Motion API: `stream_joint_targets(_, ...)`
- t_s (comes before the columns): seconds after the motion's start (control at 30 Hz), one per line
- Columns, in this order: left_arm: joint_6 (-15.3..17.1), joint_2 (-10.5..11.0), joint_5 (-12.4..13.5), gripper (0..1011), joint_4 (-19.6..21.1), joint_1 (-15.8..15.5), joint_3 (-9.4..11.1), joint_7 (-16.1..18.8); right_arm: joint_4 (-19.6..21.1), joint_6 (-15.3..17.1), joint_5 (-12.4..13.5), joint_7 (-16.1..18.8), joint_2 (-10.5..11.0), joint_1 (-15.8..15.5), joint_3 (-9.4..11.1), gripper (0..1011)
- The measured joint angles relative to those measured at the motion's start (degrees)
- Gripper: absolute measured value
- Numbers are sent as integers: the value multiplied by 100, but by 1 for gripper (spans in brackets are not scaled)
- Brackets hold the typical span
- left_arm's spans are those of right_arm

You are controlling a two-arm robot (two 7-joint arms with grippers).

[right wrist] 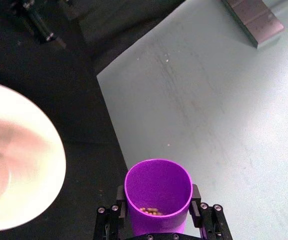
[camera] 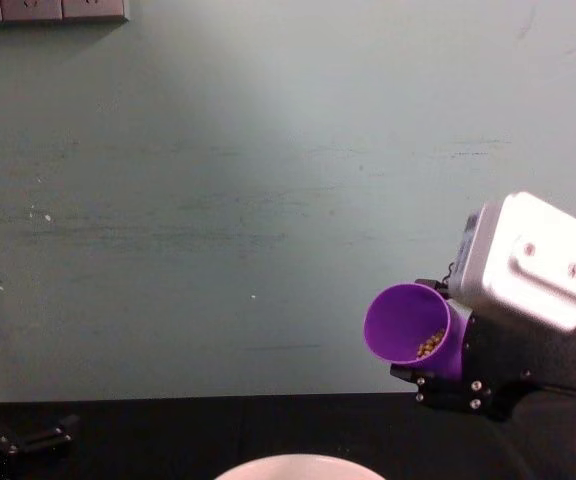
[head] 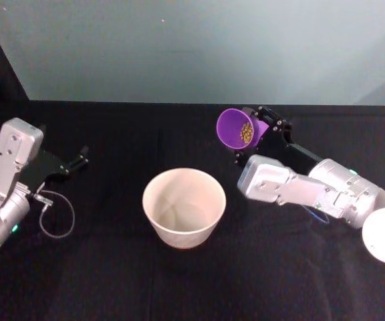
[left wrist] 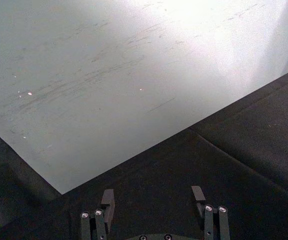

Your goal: Pick up the cup and pour the mung beans from the cup into the bowl.

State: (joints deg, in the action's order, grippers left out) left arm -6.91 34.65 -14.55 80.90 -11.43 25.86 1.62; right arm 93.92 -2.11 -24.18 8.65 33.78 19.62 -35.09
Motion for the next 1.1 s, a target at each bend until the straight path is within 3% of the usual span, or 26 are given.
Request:
stream_joint_targets(0.1, 0, 0, 0, 1000, 0, 0, 0, 0, 1, -25, -333, -102, 24, 8, -68, 729)
stream_joint_targets(0.33, 0, 0, 0, 1000, 0, 0, 0, 0, -2, -114, -812, -199, 54, 15, -161, 729)
stream_joint_targets(0.9, 0, 0, 0, 1000, 0, 0, 0, 0, -61, -257, -1556, -41, 35, 17, -341, 729)
stream_joint_targets(1.1, 0, 0, 0, 1000, 0, 0, 0, 0, -83, -237, -1932, -29, 28, 23, -408, 729)
